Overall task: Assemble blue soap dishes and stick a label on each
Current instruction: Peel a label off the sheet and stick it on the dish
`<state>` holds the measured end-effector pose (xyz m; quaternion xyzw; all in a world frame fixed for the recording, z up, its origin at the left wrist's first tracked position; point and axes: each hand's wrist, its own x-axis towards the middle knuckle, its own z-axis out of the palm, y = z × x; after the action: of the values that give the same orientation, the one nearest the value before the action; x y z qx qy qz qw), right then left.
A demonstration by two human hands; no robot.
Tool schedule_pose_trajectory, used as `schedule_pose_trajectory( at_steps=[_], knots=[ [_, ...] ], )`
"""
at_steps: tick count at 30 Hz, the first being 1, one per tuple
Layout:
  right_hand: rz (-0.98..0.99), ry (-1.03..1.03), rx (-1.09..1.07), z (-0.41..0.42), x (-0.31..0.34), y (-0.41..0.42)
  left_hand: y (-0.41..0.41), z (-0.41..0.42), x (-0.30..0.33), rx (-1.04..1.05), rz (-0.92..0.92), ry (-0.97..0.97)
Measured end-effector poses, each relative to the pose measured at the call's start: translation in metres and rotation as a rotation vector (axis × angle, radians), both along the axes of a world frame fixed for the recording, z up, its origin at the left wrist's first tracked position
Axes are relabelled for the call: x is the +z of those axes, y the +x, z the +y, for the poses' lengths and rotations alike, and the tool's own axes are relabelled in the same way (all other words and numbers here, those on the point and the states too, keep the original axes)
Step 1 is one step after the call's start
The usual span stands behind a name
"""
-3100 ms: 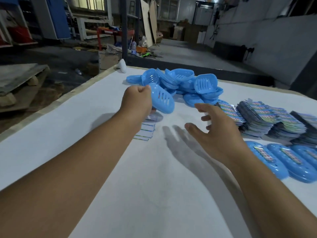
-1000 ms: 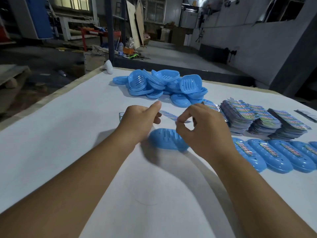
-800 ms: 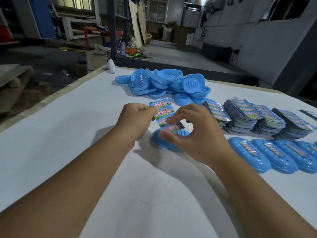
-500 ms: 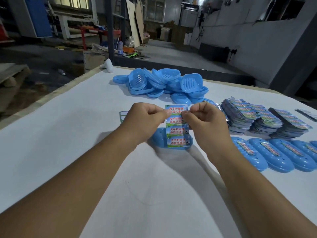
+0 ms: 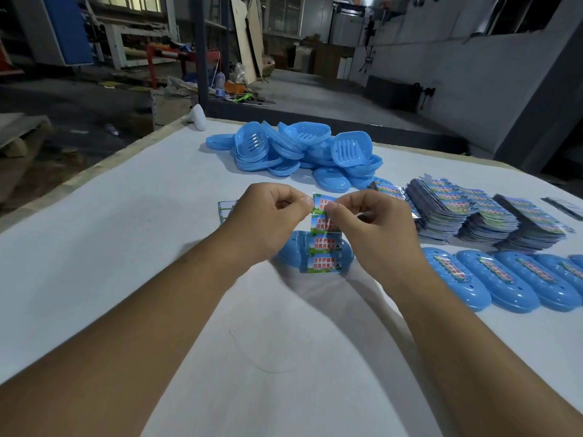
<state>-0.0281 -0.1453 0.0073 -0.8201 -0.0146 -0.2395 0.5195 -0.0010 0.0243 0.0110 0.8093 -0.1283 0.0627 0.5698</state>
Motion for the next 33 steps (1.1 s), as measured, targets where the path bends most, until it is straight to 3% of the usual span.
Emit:
schedule_pose_trajectory(
  at_steps=[6, 15, 33],
  knots=[
    [0.026, 0.019, 0.06, 0.005, 0.006, -0.007, -0.003, -0.002, -0.001, -0.057, -0.066, 0.012],
    [0.055, 0.104, 0.046, 0.003, 0.006, -0.005, 0.0, -0.002, -0.004, 0.034, -0.058, 0.035],
    [0.178, 0.256, -0.048, -0.012, 0.006, 0.003, 0.011, 0.022, 0.005, 0.331, 0.023, 0.356]
  ],
)
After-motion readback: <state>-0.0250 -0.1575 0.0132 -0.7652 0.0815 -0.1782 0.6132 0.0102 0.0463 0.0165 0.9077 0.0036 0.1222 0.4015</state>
